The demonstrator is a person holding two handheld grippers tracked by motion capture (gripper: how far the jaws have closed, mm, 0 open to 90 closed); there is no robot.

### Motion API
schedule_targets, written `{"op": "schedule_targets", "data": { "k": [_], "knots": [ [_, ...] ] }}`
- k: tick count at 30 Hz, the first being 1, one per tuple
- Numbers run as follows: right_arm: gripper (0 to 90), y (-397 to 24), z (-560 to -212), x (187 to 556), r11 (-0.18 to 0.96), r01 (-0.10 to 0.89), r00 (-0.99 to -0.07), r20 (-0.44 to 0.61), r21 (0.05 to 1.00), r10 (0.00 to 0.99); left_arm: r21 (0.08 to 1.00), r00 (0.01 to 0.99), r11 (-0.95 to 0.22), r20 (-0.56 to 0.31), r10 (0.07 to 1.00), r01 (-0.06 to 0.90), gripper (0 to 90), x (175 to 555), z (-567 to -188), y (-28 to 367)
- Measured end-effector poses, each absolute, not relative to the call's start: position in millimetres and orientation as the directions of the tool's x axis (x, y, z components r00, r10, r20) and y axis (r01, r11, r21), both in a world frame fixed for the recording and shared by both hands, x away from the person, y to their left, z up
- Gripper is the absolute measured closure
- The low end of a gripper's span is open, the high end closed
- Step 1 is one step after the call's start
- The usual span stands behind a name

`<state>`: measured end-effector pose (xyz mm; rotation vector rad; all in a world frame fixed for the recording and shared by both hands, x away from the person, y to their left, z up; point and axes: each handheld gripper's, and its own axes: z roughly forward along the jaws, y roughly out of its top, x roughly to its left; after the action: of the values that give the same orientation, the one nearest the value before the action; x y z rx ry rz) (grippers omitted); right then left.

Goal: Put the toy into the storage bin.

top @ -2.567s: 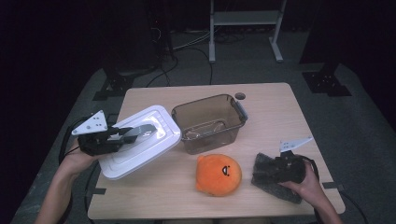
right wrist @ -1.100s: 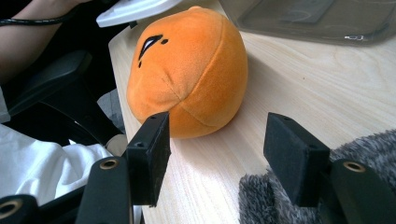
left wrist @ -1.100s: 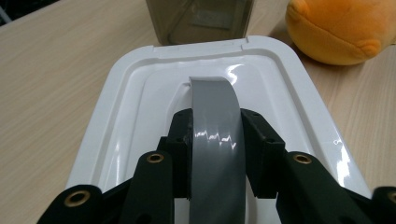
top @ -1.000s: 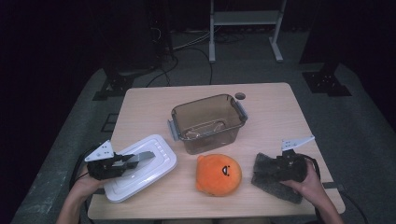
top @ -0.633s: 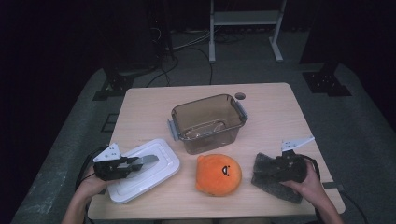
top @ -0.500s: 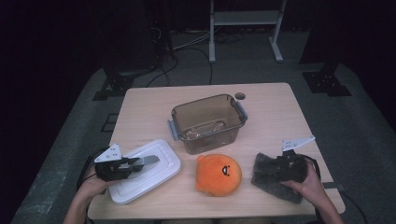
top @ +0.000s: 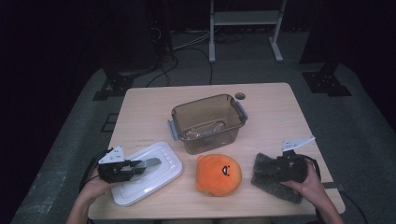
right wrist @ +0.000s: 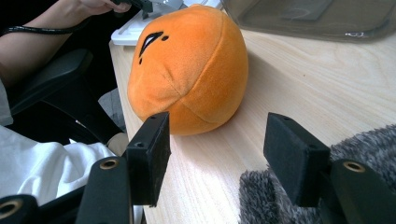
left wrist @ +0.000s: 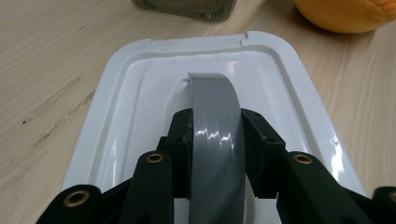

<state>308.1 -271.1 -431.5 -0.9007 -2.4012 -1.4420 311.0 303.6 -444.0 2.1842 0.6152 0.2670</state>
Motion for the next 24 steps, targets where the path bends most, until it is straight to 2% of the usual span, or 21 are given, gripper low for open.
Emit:
{"op": "schedule_targets", "data": {
  "k": [14,20,24],
  "knots": [
    [39.9,-271,-431,308,0.34,0.595,-0.793,0.461,0.729,0.399,0.806,0.861,-0.499,-0.024,0.509,0.317,58.9,306,-433,306],
    [39.9,-272,-431,308,0.338,0.593,-0.793,0.459,0.731,0.4,0.828,0.872,-0.487,-0.007,0.489,0.279,50.1,302,-420,296],
    [39.9,-272,-431,307,0.337,0.59,-0.795,0.457,0.734,0.399,0.841,0.884,-0.475,-0.006,0.468,0.257,47.7,300,-411,288]
  ]
}}
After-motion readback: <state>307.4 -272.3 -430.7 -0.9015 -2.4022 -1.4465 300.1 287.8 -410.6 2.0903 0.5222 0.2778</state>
